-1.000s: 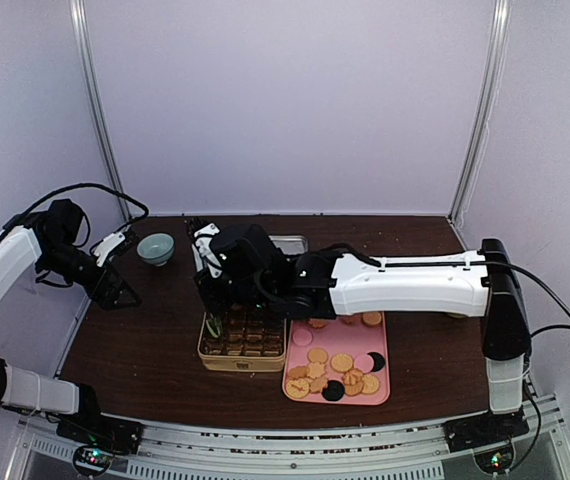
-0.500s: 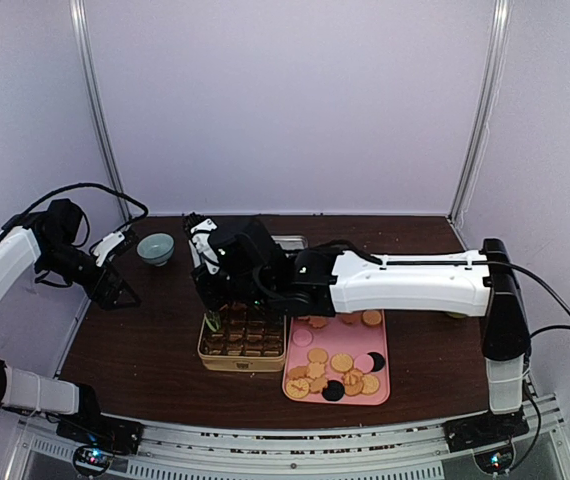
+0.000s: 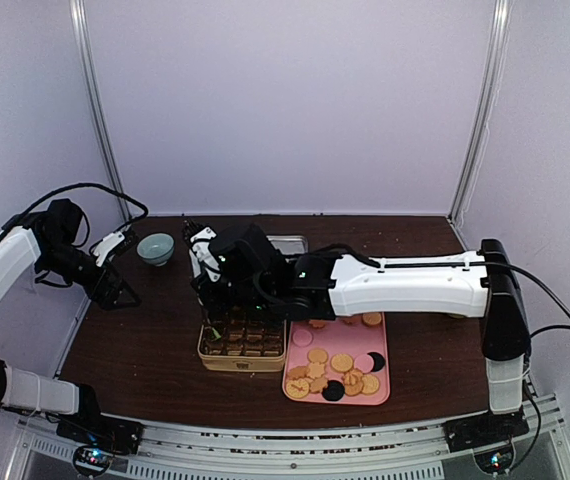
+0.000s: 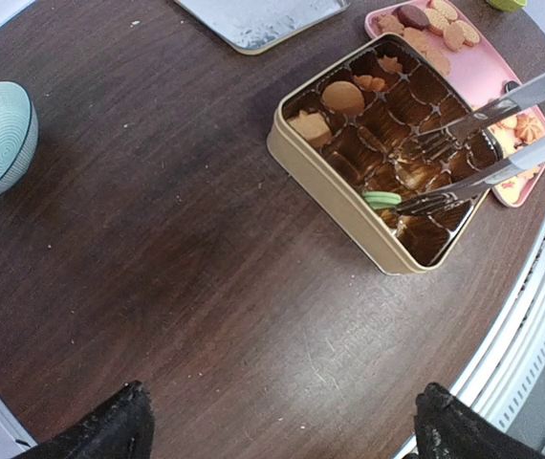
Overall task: Pack the cookies
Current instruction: Adjust the fake cookies in the empty pocket of the box, then pick up the fake cookies from the plate.
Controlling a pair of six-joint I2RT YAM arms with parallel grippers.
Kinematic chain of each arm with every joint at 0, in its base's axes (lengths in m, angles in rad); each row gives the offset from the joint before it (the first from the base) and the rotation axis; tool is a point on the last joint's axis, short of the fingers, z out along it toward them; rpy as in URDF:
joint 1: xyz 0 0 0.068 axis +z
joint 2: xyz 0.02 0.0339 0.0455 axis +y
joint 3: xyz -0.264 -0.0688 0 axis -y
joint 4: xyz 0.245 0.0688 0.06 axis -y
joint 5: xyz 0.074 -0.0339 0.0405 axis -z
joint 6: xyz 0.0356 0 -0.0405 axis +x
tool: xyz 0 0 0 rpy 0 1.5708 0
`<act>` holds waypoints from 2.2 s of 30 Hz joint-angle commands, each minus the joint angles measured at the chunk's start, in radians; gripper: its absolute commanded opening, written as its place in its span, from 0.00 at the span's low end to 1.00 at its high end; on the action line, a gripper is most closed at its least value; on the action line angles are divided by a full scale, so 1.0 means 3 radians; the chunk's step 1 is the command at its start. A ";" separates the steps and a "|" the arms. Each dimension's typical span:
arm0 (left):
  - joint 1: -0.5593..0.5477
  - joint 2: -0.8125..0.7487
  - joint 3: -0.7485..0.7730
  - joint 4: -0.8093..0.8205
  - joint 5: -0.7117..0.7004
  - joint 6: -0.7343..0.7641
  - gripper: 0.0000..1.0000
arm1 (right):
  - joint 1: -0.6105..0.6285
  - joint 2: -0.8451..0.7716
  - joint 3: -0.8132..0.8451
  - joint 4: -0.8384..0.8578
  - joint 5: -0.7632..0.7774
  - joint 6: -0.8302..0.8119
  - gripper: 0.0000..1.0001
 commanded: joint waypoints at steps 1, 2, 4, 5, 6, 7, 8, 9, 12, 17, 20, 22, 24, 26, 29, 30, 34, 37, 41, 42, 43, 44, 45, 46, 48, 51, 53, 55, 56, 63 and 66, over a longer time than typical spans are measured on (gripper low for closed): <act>0.0028 -0.0032 0.0105 -0.0002 0.0080 0.0049 0.98 | 0.0026 -0.0212 -0.0053 0.0080 0.0011 0.0004 0.40; 0.0028 -0.0032 0.0106 -0.0001 0.0076 0.0050 0.98 | 0.0028 -0.0230 -0.0070 0.0094 0.0015 0.0008 0.40; 0.0026 -0.0037 0.0103 0.0000 0.0058 0.0048 0.98 | 0.0022 -0.0279 -0.0102 0.0117 0.0037 0.0018 0.39; 0.0026 -0.0040 0.0106 -0.0002 0.0049 0.0055 0.98 | 0.0018 -0.0312 -0.0126 0.0132 0.0052 0.0027 0.38; 0.0026 -0.0042 0.0104 0.0000 0.0044 0.0055 0.98 | 0.0008 -0.0353 -0.0166 0.0150 0.0064 0.0040 0.38; 0.0028 -0.0042 0.0103 -0.0005 0.0044 0.0057 0.98 | -0.0004 -0.0413 -0.0235 0.0174 0.0077 0.0051 0.37; 0.0029 -0.0042 0.0105 -0.0006 0.0044 0.0056 0.98 | -0.0027 -0.0477 -0.0300 0.0202 0.0083 0.0067 0.37; 0.0025 -0.0044 0.0103 -0.0008 0.0048 0.0056 0.98 | -0.0054 -0.0558 -0.0387 0.0234 0.0084 0.0093 0.36; 0.0027 -0.0038 0.0107 -0.0008 0.0052 0.0062 0.98 | -0.0146 -0.0882 -0.0710 0.0336 0.0078 0.0169 0.35; 0.0027 -0.0032 0.0129 -0.0005 0.0063 0.0055 0.98 | -0.0261 -0.1373 -0.1285 0.0380 0.0203 0.0211 0.35; 0.0026 -0.0026 0.0144 -0.0020 0.0062 0.0059 0.98 | -0.0317 -0.1660 -0.1651 0.0387 0.0280 0.0275 0.35; 0.0025 -0.0022 0.0149 -0.0029 0.0063 0.0061 0.98 | -0.0339 -0.1831 -0.1896 0.0384 0.0324 0.0319 0.35; 0.0027 -0.0017 0.0152 -0.0028 0.0061 0.0061 0.98 | -0.0350 -0.1969 -0.2125 0.0375 0.0360 0.0374 0.35; 0.0029 -0.0007 0.0156 -0.0032 0.0064 0.0058 0.98 | -0.0348 -0.2062 -0.2301 0.0359 0.0368 0.0432 0.36; 0.0028 0.0008 0.0169 -0.0037 0.0078 0.0047 0.98 | -0.0345 -0.2165 -0.2552 0.0376 0.0341 0.0538 0.37; 0.0026 0.0013 0.0182 -0.0040 0.0082 0.0042 0.98 | -0.0345 -0.2194 -0.2613 0.0392 0.0342 0.0573 0.37; 0.0025 0.0034 0.0207 -0.0059 0.0095 0.0039 0.98 | -0.0341 -0.2241 -0.2760 0.0420 0.0409 0.0659 0.38; 0.0026 0.0040 0.0220 -0.0070 0.0091 0.0035 0.98 | -0.0338 -0.2239 -0.2810 0.0419 0.0456 0.0657 0.39; 0.0028 0.0049 0.0220 -0.0074 0.0096 0.0035 0.98 | -0.0345 -0.2201 -0.2830 0.0415 0.0486 0.0663 0.39; 0.0025 0.0054 0.0220 -0.0070 0.0095 0.0035 0.98 | -0.0344 -0.2186 -0.2833 0.0419 0.0479 0.0672 0.39; 0.0027 0.0056 0.0220 -0.0072 0.0091 0.0035 0.98 | -0.0343 -0.2168 -0.2836 0.0421 0.0464 0.0685 0.39; 0.0028 0.0055 0.0224 -0.0071 0.0091 0.0036 0.98 | -0.0345 -0.2151 -0.2846 0.0433 0.0447 0.0703 0.39; 0.0024 0.0051 0.0218 -0.0069 0.0086 0.0039 0.98 | -0.0345 -0.2131 -0.2856 0.0441 0.0437 0.0717 0.40; 0.0024 0.0050 0.0217 -0.0070 0.0082 0.0038 0.98 | -0.0345 -0.2119 -0.2866 0.0444 0.0430 0.0735 0.40; 0.0024 0.0041 0.0215 -0.0070 0.0075 0.0040 0.98 | -0.0344 -0.2100 -0.2910 0.0439 0.0431 0.0760 0.40; 0.0024 0.0027 0.0215 -0.0071 0.0075 0.0046 0.98 | -0.0350 -0.2102 -0.2959 0.0408 0.0444 0.0799 0.41; 0.0027 0.0028 0.0221 -0.0071 0.0079 0.0046 0.98 | -0.0351 -0.2109 -0.2987 0.0377 0.0445 0.0815 0.42; 0.0026 0.0032 0.0221 -0.0074 0.0080 0.0046 0.98 | -0.0348 -0.2109 -0.3007 0.0358 0.0426 0.0837 0.43; 0.0028 0.0030 0.0221 -0.0074 0.0080 0.0045 0.98 | -0.0349 -0.2109 -0.3019 0.0356 0.0413 0.0846 0.43; 0.0024 0.0024 0.0225 -0.0071 0.0076 0.0040 0.98 | -0.0365 -0.2174 -0.3023 0.0354 0.0427 0.0869 0.34; 0.0028 0.0027 0.0235 -0.0079 0.0075 0.0040 0.98 | -0.0367 -0.2252 -0.2944 0.0337 0.0470 0.0811 0.29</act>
